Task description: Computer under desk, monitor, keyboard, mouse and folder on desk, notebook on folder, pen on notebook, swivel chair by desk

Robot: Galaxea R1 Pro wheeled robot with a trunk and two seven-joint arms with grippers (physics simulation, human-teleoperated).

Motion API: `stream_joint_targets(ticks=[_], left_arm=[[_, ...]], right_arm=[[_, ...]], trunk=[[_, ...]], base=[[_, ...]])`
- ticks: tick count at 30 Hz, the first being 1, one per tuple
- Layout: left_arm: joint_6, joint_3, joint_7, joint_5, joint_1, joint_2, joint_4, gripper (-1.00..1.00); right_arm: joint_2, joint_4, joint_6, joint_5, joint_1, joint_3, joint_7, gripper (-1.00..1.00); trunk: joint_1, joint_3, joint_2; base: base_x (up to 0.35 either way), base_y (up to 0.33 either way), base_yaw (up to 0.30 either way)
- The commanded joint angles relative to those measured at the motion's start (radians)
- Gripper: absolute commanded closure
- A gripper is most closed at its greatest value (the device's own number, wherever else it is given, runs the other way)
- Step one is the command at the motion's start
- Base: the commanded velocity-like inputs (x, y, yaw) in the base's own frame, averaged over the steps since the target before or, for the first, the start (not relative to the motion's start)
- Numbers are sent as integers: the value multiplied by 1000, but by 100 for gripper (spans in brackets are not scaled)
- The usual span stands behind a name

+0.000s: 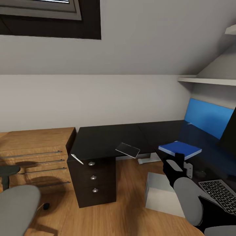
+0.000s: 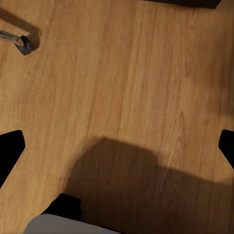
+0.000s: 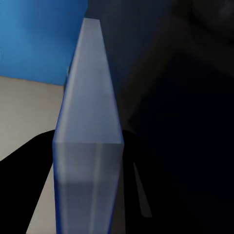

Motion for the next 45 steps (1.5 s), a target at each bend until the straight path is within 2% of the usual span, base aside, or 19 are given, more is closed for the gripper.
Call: stream_joint_targets(ticks=[1, 13, 27, 45], left_arm=[[-7, -6, 6, 10, -1, 1, 0, -100], [-8, -6, 6, 10, -1, 1, 17, -100], [-8, -7, 6, 9, -2, 1, 32, -100], [-8, -7, 6, 9, -1, 1, 32, -100]], right_arm=[[1, -4, -2, 1, 0, 0, -6, 100], [3, -4, -3, 1, 0, 0, -6, 100], [0, -4, -2, 1, 0, 0, -6, 100], [-2, -4, -3, 1, 0, 0, -6, 100]], trunk=[[0, -1, -1], [0, -1, -1], [0, -1, -1], [0, -1, -1]], base=[[0, 0, 0], [1, -3, 0], [60, -100, 0], [-42, -47, 0]])
